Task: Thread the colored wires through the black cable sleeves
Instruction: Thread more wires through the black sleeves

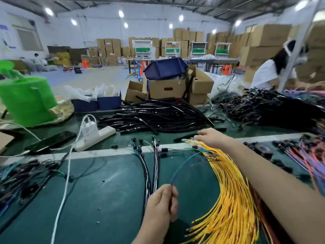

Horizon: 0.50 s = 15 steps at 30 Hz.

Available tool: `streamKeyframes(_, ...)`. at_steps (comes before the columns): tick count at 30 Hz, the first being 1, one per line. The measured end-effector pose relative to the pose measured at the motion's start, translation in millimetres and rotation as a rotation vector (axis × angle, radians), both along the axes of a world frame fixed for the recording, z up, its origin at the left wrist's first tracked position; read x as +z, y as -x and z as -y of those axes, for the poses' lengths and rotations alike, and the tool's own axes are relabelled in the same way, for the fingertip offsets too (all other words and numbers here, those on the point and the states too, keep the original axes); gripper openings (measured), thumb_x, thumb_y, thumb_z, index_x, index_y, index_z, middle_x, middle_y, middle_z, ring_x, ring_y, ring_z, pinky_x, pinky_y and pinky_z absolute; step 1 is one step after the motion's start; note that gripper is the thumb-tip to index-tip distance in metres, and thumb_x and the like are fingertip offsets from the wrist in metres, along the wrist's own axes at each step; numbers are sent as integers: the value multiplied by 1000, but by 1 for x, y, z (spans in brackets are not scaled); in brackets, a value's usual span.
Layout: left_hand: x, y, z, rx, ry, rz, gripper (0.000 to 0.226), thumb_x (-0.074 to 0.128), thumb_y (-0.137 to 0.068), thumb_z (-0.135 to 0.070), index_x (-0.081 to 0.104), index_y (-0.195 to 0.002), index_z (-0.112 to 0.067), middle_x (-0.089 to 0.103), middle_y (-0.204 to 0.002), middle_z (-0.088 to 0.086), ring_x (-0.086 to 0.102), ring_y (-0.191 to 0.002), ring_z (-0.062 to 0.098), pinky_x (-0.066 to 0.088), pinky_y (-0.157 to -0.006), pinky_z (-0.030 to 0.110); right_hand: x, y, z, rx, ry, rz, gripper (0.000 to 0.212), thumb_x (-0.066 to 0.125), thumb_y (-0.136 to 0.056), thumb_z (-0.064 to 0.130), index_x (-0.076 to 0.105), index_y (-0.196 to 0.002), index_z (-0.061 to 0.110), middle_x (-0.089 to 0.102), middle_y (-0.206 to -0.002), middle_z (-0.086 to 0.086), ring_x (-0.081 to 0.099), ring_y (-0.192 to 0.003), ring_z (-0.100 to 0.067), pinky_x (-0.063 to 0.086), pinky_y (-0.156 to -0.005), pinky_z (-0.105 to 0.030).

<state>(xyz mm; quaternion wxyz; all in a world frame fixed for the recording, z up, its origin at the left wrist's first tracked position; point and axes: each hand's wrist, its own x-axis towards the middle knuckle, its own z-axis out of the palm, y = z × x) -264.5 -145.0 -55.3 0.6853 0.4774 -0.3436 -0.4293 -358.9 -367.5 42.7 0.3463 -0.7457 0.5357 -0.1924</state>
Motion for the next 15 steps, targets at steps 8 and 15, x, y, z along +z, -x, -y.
streamKeyframes(8, -2, -5, 1, 17, -70, -355, 28, 38, -98, -16, 51, -77, -3, 38, -39, 3, 24, -27, 6, 24, -32, 11, -38, 63, -13, -104, 115, -597, 16, 69, -83, 21, 64, -86, 7, 68, -79, -10, 69, -68, -23, 59, -67, -33)
streamKeyframes(15, 8, -12, 1, -32, -115, -550, 23, 43, -94, -26, 52, -80, -11, 38, -44, -4, 29, -32, 5, 25, -32, 16, -54, 76, -9, -217, 188, -407, 20, 71, -80, 20, 59, -66, 27, 68, -91, -8, 64, -87, -27, 53, -80, -36)
